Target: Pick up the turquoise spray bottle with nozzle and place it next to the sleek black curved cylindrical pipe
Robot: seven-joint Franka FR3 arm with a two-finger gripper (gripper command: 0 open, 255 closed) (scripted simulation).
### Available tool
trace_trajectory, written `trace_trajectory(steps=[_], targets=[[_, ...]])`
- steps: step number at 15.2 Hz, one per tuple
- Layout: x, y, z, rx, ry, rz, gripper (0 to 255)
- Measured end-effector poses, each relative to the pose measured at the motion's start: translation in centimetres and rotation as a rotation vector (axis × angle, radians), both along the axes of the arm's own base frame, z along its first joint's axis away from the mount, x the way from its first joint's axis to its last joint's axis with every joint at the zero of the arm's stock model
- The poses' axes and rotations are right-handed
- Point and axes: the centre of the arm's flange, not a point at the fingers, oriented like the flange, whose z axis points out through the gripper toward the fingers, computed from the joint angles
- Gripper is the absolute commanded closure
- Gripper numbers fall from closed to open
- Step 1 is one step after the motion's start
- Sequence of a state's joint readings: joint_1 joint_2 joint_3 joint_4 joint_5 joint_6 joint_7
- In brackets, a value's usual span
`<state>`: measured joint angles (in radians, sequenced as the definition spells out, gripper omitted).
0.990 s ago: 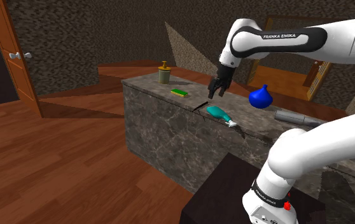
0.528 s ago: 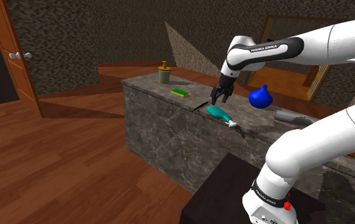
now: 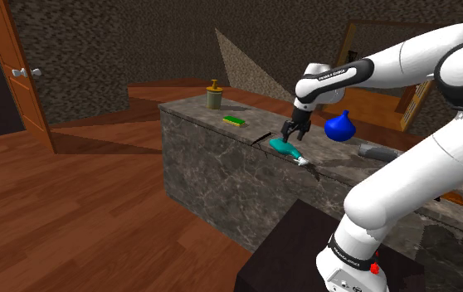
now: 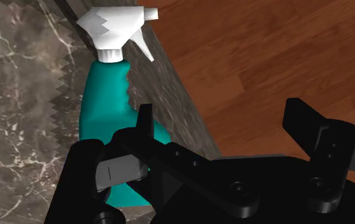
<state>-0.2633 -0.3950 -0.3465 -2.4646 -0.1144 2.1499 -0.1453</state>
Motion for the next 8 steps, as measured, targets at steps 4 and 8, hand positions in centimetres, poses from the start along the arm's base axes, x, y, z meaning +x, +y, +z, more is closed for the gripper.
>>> trace_trajectory(steps=[4,8], targets=[[-0.2,-3.9,-3.2,-0.009,0.014,-0.064,0],[-1.0,-8.2,-5.9,-0.017,0.028,-0.124,0]])
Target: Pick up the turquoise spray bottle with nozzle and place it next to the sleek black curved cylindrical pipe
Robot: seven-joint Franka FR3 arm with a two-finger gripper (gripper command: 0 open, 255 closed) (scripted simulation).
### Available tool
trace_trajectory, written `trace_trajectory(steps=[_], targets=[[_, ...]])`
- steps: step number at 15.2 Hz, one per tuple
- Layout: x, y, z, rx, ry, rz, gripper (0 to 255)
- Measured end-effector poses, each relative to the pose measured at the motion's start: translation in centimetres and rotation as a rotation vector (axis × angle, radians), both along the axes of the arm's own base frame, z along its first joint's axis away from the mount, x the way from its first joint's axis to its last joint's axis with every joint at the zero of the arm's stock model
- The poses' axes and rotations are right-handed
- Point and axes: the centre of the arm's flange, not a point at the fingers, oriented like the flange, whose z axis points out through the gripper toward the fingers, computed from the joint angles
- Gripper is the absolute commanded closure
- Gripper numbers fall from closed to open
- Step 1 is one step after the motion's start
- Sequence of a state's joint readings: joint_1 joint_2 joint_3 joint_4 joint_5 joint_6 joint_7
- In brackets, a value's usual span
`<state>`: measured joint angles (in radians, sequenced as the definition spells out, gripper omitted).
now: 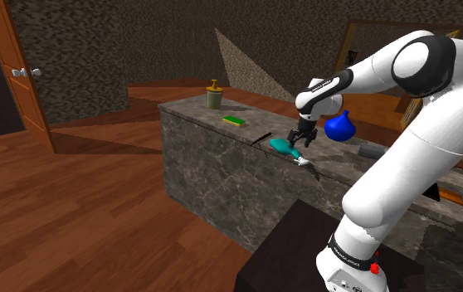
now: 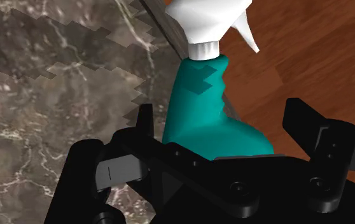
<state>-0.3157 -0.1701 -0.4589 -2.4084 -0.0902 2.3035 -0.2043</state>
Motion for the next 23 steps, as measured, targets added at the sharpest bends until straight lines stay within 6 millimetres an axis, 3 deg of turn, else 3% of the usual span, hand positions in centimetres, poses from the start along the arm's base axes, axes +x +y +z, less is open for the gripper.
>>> trace_trajectory(steps=[8,14,15,23], targets=[[-0.1,-0.9,-4.1,-0.003,0.003,-0.013,0],[-0.1,-0.9,-4.5,-0.003,0.002,-0.013,0],[-0.1,-0.9,-4.5,-0.003,0.002,-0.013,255],[-0.1,-0.9,-4.5,-0.003,0.003,-0.013,255]])
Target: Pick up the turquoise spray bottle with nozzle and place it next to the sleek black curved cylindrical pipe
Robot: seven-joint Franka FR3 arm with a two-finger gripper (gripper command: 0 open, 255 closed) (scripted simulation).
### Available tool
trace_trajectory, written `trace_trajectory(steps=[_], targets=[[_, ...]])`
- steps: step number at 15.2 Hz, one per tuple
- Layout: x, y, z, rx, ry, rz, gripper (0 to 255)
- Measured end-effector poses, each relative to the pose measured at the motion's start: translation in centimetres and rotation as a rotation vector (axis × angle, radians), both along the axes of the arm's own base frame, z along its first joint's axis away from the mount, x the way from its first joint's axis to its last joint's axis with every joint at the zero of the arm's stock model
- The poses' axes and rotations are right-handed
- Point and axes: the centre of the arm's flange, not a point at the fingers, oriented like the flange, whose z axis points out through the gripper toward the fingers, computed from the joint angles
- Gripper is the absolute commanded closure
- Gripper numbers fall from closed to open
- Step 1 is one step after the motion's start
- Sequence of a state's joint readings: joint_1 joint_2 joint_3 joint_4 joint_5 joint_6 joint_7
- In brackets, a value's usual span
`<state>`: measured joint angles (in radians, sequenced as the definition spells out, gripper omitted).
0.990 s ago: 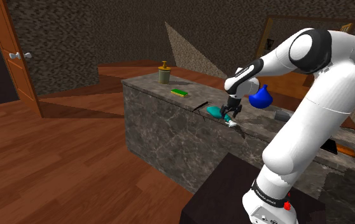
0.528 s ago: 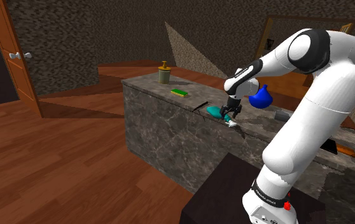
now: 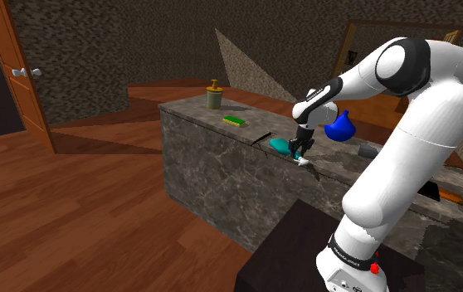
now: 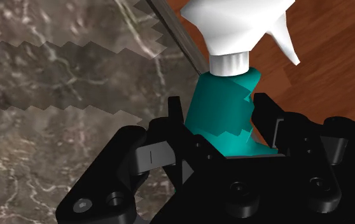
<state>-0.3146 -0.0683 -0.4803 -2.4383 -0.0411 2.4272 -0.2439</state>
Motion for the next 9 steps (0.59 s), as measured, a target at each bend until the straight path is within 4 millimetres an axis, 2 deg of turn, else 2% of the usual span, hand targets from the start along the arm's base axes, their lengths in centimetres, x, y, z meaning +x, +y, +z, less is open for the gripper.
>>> trace_trajectory(steps=[3,9], targets=[[0.0,0.0,0.3,0.0,0.0,0.0,255],[0.0,0.0,3.2,0.0,-0.001,0.0,255]])
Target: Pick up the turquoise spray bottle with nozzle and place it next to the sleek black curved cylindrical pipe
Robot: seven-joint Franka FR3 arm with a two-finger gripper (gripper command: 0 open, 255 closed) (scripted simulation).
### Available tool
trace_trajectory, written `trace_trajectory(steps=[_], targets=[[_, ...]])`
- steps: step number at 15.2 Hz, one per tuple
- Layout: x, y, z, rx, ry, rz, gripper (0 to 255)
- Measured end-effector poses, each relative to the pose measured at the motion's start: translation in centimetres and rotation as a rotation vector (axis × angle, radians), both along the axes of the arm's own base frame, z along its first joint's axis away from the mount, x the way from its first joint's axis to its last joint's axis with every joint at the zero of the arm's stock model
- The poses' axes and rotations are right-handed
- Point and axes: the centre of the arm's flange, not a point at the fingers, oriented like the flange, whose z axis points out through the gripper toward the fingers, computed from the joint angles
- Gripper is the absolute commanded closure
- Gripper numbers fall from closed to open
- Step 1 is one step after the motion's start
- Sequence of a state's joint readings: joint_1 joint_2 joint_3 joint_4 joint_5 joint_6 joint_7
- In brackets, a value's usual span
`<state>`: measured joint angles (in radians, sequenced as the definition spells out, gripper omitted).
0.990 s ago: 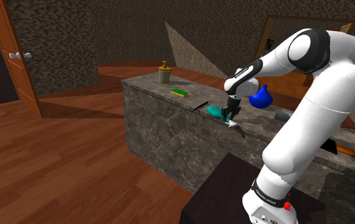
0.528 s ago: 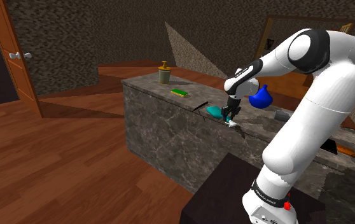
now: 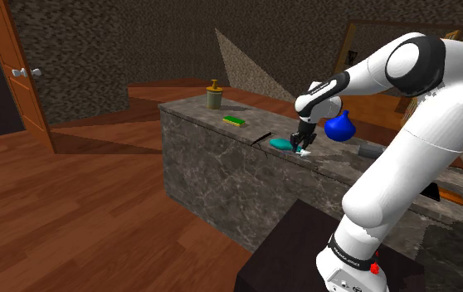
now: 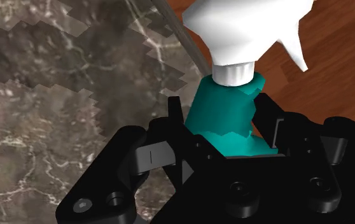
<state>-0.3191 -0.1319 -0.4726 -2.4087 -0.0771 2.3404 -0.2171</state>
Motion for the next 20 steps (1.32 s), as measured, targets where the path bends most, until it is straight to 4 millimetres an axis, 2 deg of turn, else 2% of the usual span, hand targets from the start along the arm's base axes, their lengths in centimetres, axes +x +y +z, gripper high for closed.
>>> trace_trajectory(steps=[20], targets=[[0.0,-0.1,10.5,0.0,0.0,0.0,255]])
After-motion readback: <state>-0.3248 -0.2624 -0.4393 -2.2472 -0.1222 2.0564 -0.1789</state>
